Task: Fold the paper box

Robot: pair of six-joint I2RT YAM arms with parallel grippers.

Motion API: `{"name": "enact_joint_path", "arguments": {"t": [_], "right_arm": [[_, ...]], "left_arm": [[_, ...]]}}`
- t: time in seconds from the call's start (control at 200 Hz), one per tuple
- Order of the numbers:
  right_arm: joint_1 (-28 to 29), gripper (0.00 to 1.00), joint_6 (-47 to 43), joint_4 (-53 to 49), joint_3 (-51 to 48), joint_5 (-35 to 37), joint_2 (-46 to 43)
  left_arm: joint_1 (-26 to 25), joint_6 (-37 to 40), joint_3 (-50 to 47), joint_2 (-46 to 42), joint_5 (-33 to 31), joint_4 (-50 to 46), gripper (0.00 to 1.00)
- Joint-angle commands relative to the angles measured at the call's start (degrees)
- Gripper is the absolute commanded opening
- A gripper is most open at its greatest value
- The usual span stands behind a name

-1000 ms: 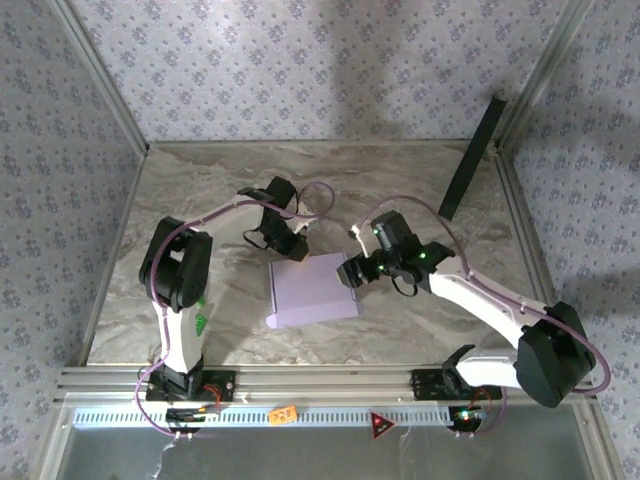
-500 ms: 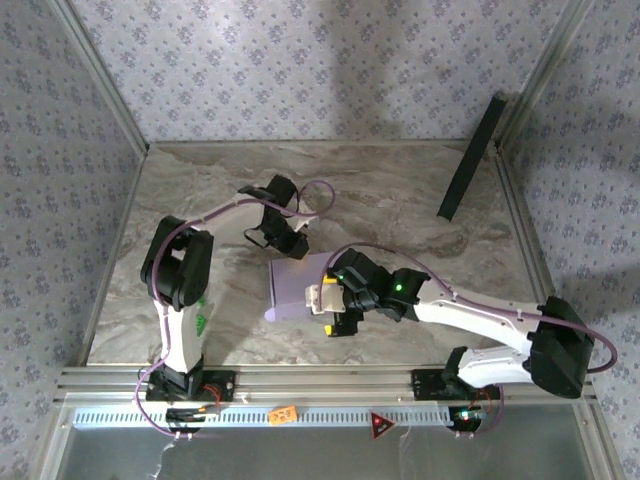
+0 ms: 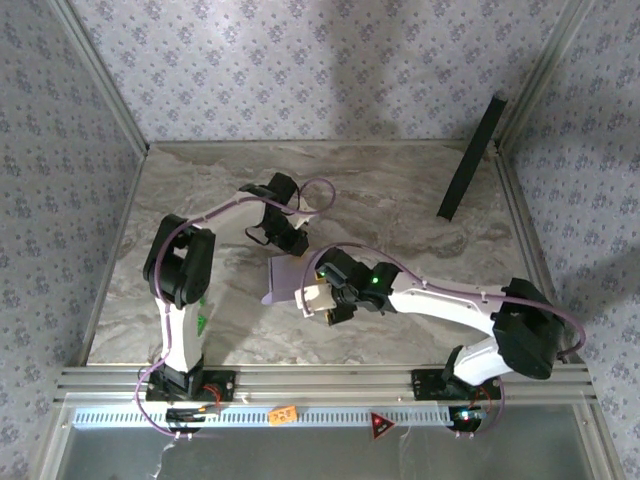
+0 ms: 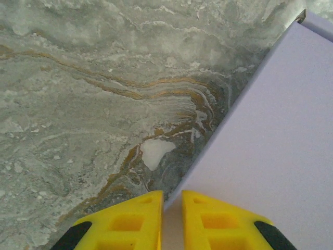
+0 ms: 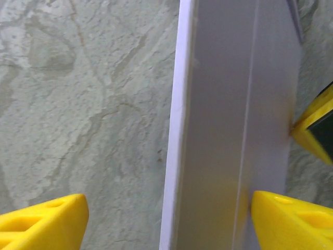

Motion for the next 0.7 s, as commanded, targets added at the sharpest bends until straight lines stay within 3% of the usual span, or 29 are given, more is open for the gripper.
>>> {"name": "enact_joint_path", "arguments": {"t": [0.0,0.335,0.695], "right_arm": [[-0.72,0.81,-3.73,0.30,2.79,1.32,0.97],[-3.66,0.71,-8.09,-0.96,8.21,0.90,4.16],[-6.63,0.47,-10.77,-5.77,16.25,-1.15,8.27]], "left_arm": [[0.01,1.04,0.70,2.46,-2.22,-2.46,0.18],[-0.01,1.44,2.49,3.02,-1.83,-3.27,0.18],[0.14,1.80,3.28,2.36,-2.24,-3.87,0.20]]}}
